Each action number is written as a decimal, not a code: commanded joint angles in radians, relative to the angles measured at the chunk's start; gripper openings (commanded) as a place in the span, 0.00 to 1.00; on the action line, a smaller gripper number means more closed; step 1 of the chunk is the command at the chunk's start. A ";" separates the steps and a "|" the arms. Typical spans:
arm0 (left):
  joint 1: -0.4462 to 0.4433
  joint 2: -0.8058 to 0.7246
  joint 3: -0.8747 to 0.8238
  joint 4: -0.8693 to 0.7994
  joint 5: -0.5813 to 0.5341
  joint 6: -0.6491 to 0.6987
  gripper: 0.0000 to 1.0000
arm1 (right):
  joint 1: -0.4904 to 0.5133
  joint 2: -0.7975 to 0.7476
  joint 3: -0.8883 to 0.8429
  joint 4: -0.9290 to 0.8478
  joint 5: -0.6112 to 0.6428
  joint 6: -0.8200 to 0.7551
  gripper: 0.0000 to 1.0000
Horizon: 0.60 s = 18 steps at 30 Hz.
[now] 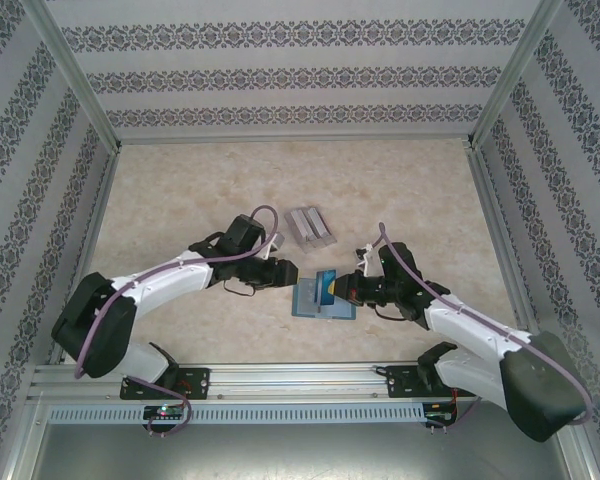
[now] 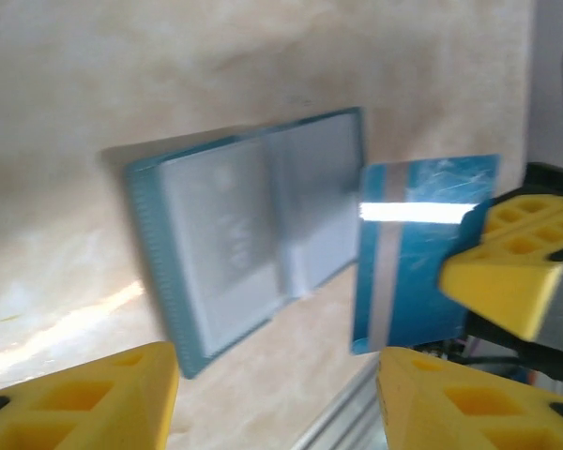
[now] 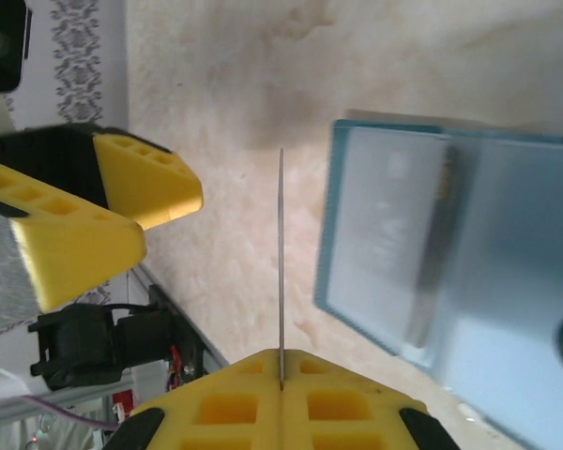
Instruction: Put the credit cards into the card holder
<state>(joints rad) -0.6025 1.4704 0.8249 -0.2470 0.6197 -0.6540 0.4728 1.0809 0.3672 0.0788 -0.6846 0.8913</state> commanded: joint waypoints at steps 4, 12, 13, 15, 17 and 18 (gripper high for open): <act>-0.025 0.098 -0.007 -0.050 -0.101 -0.018 0.56 | -0.035 0.094 -0.017 0.020 -0.053 -0.048 0.07; -0.053 0.227 0.031 -0.056 -0.125 -0.021 0.36 | -0.071 0.194 -0.052 0.058 -0.077 -0.093 0.08; -0.054 0.239 0.035 -0.054 -0.123 -0.022 0.35 | -0.076 0.206 -0.055 0.071 -0.086 -0.094 0.08; -0.055 0.255 0.043 -0.056 -0.121 -0.026 0.34 | -0.082 0.221 -0.067 0.102 -0.099 -0.085 0.08; -0.059 0.263 0.040 -0.042 -0.120 -0.029 0.33 | -0.085 0.230 -0.069 0.121 -0.117 -0.088 0.08; -0.059 0.267 0.042 -0.040 -0.119 -0.029 0.32 | -0.086 0.234 -0.069 0.123 -0.118 -0.090 0.08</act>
<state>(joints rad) -0.6407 1.6855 0.8581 -0.3111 0.5121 -0.6746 0.3958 1.2984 0.3138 0.1478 -0.7628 0.8303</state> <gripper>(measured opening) 0.326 0.082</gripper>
